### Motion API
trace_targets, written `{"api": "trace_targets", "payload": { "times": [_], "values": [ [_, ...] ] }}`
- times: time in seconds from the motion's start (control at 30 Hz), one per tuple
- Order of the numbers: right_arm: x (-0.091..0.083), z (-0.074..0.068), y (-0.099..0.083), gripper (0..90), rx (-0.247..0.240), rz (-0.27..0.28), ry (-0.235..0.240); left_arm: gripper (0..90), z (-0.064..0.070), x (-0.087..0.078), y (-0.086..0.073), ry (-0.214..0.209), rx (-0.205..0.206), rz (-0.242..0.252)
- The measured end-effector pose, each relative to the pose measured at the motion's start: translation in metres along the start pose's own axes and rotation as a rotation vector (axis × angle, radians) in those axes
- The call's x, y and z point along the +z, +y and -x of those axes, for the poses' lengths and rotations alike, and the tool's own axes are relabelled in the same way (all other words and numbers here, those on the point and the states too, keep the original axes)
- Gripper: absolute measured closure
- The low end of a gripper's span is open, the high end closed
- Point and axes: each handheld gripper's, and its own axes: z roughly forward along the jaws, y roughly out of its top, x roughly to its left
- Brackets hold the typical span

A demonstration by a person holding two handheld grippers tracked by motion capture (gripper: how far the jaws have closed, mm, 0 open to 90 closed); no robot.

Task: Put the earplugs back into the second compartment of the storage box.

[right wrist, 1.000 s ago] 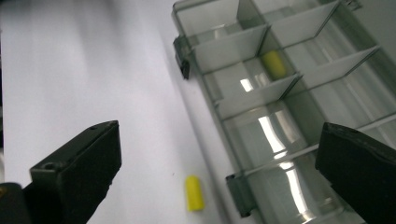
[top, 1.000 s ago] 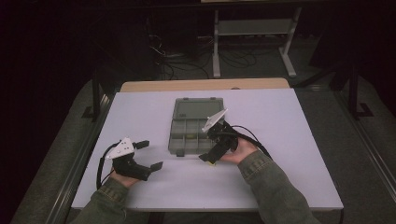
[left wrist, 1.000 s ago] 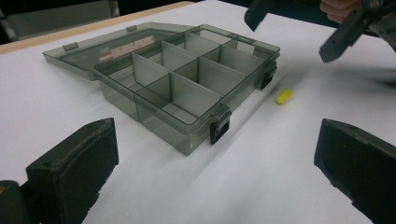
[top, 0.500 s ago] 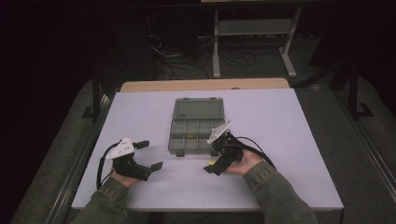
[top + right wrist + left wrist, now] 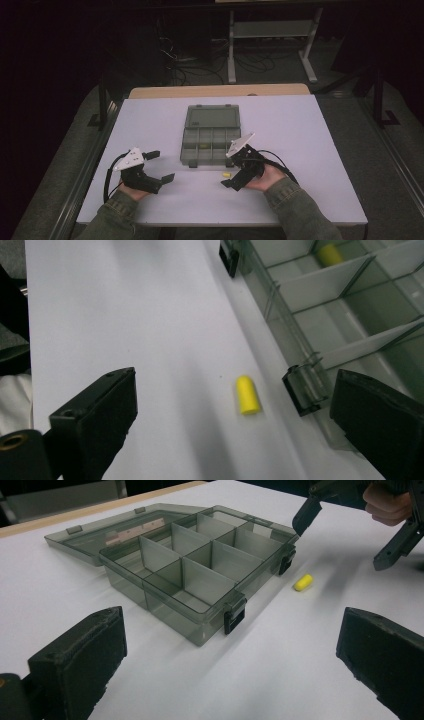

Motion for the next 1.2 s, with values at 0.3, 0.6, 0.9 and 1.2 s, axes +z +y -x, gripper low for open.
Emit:
{"api": "trace_targets", "payload": {
  "times": [0.3, 0.6, 0.9, 1.2],
  "values": [
    [0.014, -0.001, -0.002, 12.9, -0.012, -0.053, 0.033, 0.0, 0.000, 0.000, 0.000, -0.003, 0.000, -0.002],
    [0.020, -0.001, -0.001, 24.8, -0.031, -0.078, 0.016, 0.0, 0.000, 0.000, 0.000, -0.003, 0.002, -0.004],
    [0.024, 0.000, -0.002, 47.6, -0.021, -0.113, -0.037, 0.0, 0.000, 0.000, 0.000, -0.005, 0.001, -0.002],
    [0.030, -0.001, 0.000, 76.0, -0.042, -0.119, -0.059, 0.0, 0.000, 0.000, 0.000, -0.006, 0.002, -0.003]
  ]
}}
